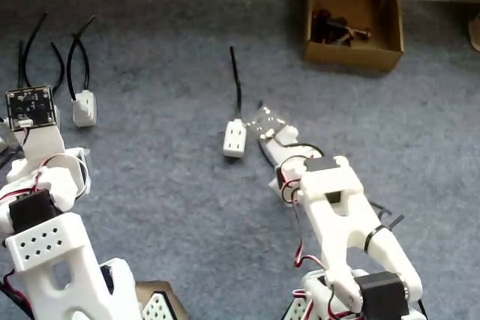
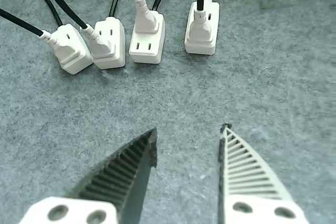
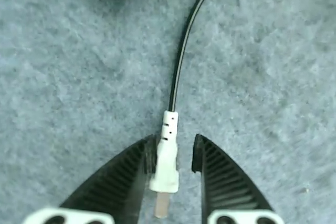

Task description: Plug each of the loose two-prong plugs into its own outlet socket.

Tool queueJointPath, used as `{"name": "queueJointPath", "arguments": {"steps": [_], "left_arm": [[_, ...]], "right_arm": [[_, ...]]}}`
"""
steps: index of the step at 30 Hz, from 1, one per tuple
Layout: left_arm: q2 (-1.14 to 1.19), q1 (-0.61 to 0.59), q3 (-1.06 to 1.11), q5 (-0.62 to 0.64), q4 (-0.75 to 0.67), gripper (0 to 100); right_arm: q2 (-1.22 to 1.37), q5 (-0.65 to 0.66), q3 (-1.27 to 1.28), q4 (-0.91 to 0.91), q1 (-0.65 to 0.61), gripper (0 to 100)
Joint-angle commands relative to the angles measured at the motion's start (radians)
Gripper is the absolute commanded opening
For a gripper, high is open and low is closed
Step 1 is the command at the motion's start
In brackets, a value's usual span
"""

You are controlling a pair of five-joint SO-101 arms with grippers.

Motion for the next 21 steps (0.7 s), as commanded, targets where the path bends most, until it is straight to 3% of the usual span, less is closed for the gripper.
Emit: {"name": "queueJointPath", "arguments": {"steps": [1,11,21], "left_arm": [[-0.022,0.021,-0.008,-0.008,0.005,19],[-0.022,0.018,-0.008,-0.008,0.005,19],[-0.022,0.018,-0.008,-0.008,0.005,19]], "right_arm": [[-0.041,0.029,-0.007,-0.01,0.007,11.1],[0.216,0.031,-0.165,0.105,-0.019,11.1],[0.205,0.035,-0.297,0.24,-0.033,11.1]]}}
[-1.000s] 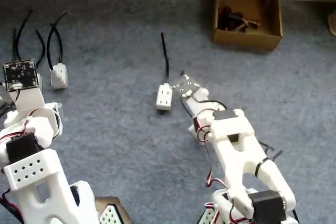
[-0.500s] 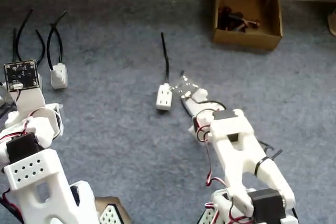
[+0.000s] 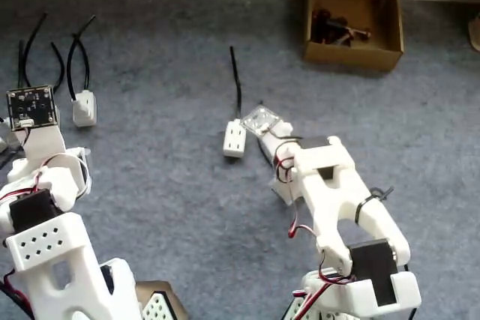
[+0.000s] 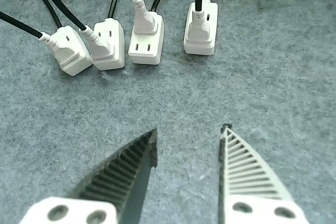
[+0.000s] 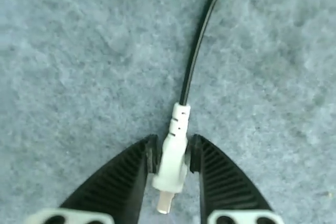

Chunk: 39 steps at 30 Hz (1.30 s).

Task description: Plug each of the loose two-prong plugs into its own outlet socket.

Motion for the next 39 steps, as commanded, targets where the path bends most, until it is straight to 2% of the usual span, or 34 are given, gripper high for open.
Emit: {"name": "queueJointPath", "arguments": {"steps": [1,9,17,39], "left_arm": [[-0.022,0.013,-0.008,-0.008,0.005,19],[-0.022,0.012,-0.008,-0.008,0.005,19],[-0.022,0.012,-0.008,-0.008,0.005,19],[-0.022,0.012,-0.004,-0.008,0.005,19]], "right_arm": [[-0.019,0.032,-0.101,0.077,-0.036,11.1],[0.03,0.071,-0.206,0.174,-0.056,11.1],[0.154,0.069,-0.28,0.174,-0.056,11.1],[0.183,0.069,-0.286,0.202,-0.048,11.1]]}}
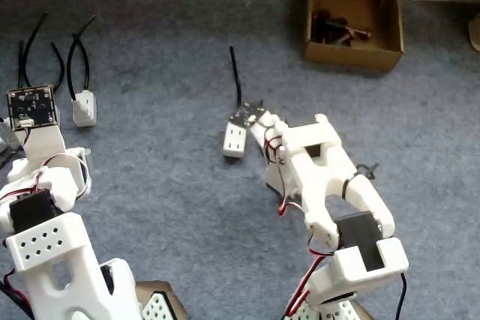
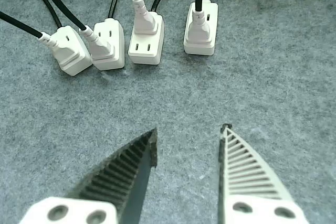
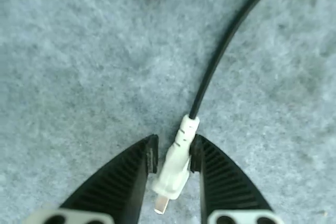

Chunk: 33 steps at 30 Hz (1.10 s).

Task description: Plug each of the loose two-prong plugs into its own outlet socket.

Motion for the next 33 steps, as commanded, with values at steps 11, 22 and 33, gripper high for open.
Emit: {"name": "queueJointPath", "arguments": {"steps": [11,22,33], "left_arm": [[-0.022,0.012,0.01,-0.008,-0.003,19],[-0.022,0.016,0.012,-0.008,0.0,19],[-0.022,0.018,0.013,-0.008,0.0,19]], "right_arm": [[-0.007,0.014,-0.05,0.005,-0.007,4.9],[0.117,0.064,-0.12,0.015,0.045,0.1],[0.133,0.069,-0.183,0.094,0.044,0.5]]}}
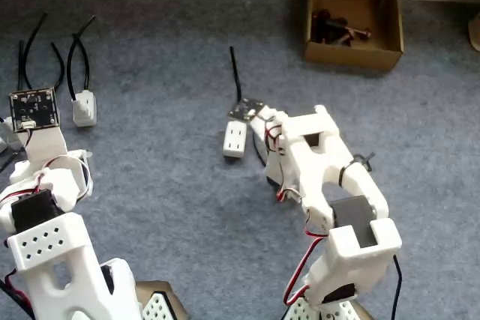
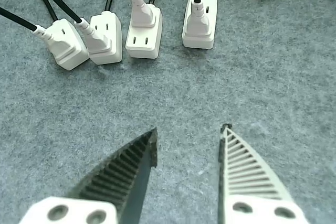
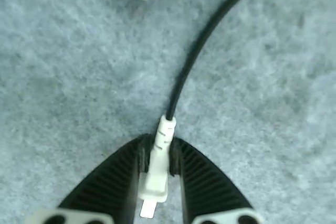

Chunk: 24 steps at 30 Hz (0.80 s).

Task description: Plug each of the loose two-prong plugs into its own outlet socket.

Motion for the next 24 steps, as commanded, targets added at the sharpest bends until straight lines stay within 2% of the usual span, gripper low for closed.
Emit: {"name": "queueJointPath", "arguments": {"steps": [1,6,10,16,19,22,24], "left_arm": [[-0.022,0.018,-0.007,-0.008,0.0,19],[-0.022,0.021,-0.007,-0.008,0.002,19],[-0.022,0.085,-0.005,-0.008,0.005,19],[-0.022,0.162,-0.005,-0.008,0.006,19],[-0.022,0.211,-0.008,-0.025,0.026,19],[-0.022,0.271,-0.007,-0.097,0.041,19],[-0.022,0.297,-0.008,-0.103,0.048,19]], "right_arm": [[-0.013,0.012,-0.073,0.061,0.018,0.5],[-0.104,0.009,-0.13,0.142,0.021,0.5],[-0.223,0.006,-0.128,0.154,0.019,0.5],[-0.364,-0.078,-0.117,0.154,0.018,0.5],[-0.433,-0.081,-0.058,0.139,-0.007,0.5],[-0.522,-0.087,0.042,0.084,-0.036,0.5],[-0.602,-0.137,0.12,0.022,-0.061,0.5]]}}
